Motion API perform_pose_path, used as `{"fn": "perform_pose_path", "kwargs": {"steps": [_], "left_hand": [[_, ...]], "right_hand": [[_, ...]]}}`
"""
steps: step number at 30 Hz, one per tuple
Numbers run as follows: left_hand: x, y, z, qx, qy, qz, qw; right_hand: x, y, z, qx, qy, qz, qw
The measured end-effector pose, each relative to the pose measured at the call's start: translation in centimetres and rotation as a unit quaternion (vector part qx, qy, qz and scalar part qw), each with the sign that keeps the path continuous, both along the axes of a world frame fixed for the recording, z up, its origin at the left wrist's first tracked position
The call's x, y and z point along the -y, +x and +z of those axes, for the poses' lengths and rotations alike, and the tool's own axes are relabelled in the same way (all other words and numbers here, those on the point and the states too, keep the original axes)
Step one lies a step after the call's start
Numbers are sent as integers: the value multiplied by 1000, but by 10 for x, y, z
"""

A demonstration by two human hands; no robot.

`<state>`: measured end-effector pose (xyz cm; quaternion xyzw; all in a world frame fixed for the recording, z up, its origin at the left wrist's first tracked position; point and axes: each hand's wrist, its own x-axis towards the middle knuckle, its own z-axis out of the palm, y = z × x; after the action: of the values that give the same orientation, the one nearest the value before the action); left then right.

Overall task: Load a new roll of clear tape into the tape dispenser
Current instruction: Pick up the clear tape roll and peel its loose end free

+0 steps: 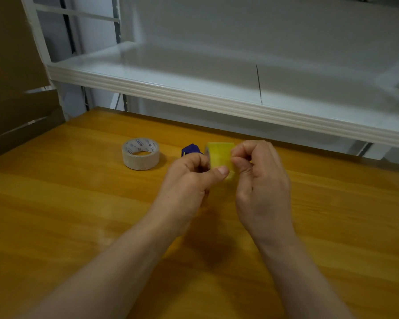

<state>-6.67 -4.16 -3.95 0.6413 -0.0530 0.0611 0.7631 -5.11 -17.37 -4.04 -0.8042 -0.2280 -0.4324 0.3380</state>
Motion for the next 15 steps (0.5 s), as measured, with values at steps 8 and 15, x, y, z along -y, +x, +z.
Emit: {"fn": "perform_pose_path", "kwargs": {"steps": [8,15], "left_hand": [[-1,-2,-2,103,106,90,985],[1,-3,-2,121,133,97,979]], "right_hand": [[-4,-5,2,-38,59,23,997],[-4,-8,3,-30,-7,-23,999]]}}
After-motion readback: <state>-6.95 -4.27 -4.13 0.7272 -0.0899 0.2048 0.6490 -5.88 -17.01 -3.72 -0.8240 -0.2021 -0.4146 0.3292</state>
